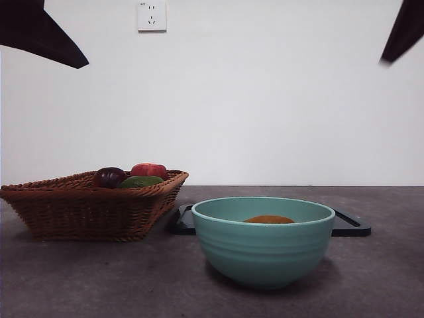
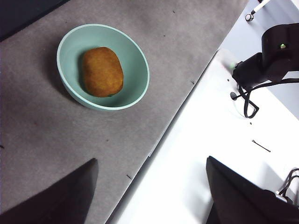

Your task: Pick up the wifruite, put it on the bowl, pick up the plate, put it on desk

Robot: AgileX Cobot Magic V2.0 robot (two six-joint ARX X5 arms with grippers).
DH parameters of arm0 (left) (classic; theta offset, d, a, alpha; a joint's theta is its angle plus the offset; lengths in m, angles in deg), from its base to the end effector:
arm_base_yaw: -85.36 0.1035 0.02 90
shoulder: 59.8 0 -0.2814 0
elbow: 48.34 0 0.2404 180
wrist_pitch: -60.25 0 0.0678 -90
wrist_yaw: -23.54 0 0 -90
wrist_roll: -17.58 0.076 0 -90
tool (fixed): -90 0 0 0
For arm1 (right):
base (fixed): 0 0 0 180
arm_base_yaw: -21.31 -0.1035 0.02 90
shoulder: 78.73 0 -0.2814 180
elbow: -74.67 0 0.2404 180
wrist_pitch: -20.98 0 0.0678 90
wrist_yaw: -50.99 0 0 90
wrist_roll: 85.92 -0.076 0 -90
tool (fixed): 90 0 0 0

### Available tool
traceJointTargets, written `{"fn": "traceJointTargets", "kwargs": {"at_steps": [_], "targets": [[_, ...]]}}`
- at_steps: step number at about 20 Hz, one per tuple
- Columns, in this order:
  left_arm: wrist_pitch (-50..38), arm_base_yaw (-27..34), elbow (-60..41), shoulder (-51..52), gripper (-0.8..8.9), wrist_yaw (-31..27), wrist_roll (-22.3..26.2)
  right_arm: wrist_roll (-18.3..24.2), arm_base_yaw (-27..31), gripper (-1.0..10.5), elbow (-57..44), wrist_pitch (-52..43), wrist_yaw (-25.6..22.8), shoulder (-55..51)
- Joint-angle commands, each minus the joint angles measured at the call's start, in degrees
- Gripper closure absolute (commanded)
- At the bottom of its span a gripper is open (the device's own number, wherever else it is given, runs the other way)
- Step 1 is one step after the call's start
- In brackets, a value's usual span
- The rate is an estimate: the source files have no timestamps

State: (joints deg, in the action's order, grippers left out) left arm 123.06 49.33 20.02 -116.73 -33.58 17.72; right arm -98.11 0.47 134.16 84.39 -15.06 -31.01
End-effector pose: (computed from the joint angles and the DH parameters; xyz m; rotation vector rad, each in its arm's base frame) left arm 0.1247 -0.1417 0.2841 0.0281 0.9481 -1.1183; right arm 0.1303 0.0826 0.2531 0.2127 0.9971 0.6263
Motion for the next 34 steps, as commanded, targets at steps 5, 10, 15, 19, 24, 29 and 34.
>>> {"fn": "traceJointTargets", "kwargs": {"at_steps": [5,10,15,19,24,29,34], "targets": [[-0.4,-0.5,0.6,-0.3,4.42,0.2,0.7,-6.3,-7.6,6.0,-5.4,-16.1,-4.6,9.3],[-0.4,-0.5,0.6,-0.3,4.43,0.2,0.7,-6.5,-12.7,6.7,-5.4,-24.4,-11.1,18.5],[-0.4,-0.5,0.6,-0.3,4.42,0.2,0.7,-6.5,-14.9,7.5,-5.4,-30.4,-15.2,25.4],[-0.4,-0.5,0.6,-0.3,4.42,0.2,0.7,-6.5,-15.2,8.0,-5.4,-32.3,-16.5,29.0],[-0.4,-0.5,0.6,-0.3,4.42,0.1,0.8,-6.5,-15.9,9.2,-5.4,-33.3,-16.5,29.8],[-0.4,-0.5,0.6,-0.3,4.42,0.1,0.9,-6.5,-15.9,9.3,-5.3,-33.5,-16.5,29.7],[-0.3,-0.5,0.6,-0.3,4.42,0.1,0.9,-6.5,-15.9,9.3,-3.1,-33.6,-16.3,29.7]]}}
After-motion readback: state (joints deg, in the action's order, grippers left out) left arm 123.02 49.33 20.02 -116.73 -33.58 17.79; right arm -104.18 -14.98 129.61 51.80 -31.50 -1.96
